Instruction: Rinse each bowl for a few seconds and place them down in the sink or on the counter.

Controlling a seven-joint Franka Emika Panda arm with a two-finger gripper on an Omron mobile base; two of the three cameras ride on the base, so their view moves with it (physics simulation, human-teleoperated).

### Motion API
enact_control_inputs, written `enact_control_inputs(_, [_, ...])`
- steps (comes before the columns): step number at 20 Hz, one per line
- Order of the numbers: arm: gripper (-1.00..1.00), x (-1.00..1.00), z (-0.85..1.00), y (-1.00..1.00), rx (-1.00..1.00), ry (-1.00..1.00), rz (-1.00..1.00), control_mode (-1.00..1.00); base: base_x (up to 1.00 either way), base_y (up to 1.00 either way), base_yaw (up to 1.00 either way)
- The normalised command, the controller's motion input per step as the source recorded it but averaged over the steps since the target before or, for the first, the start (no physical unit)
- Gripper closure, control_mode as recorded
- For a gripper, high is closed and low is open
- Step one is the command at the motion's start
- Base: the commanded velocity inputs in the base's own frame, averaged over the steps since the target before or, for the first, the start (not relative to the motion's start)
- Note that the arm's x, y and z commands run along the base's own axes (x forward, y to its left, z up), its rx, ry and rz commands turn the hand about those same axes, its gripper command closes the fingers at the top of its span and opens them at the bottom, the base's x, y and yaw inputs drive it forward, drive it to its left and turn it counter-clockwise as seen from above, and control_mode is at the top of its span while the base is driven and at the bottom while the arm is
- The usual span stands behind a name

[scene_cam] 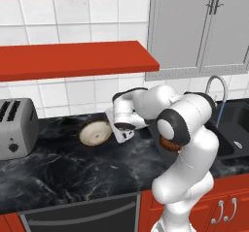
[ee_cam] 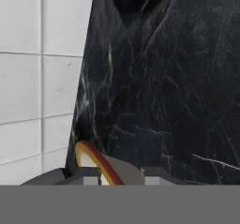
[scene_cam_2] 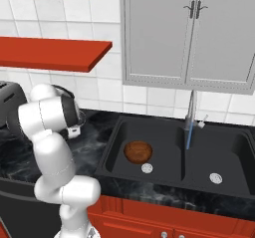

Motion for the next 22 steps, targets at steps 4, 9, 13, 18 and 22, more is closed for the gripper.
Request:
enact_control_inputs(4, [1.0,-0.05,0.25,-0.21,0.01,-0.08,-0.09,-1.0,0.0,0.0,0.0])
enact_control_inputs(9, [1.0,-0.03,0.32,-0.18,0.0,-0.06,-0.13,-1.0,0.0,0.0,0.0])
enact_control_inputs(13, [1.0,-0.06,0.32,-0.21,0.0,-0.05,-0.15,-1.0,0.0,0.0,0.0])
enact_control_inputs(18, [1.0,-0.08,0.28,-0.25,0.0,-0.01,-0.18,-1.0,0.0,0.0,0.0])
enact_control_inputs(22, [1.0,-0.13,0.24,-0.32,0.0,0.0,-0.2,-1.0,0.0,0.0,0.0])
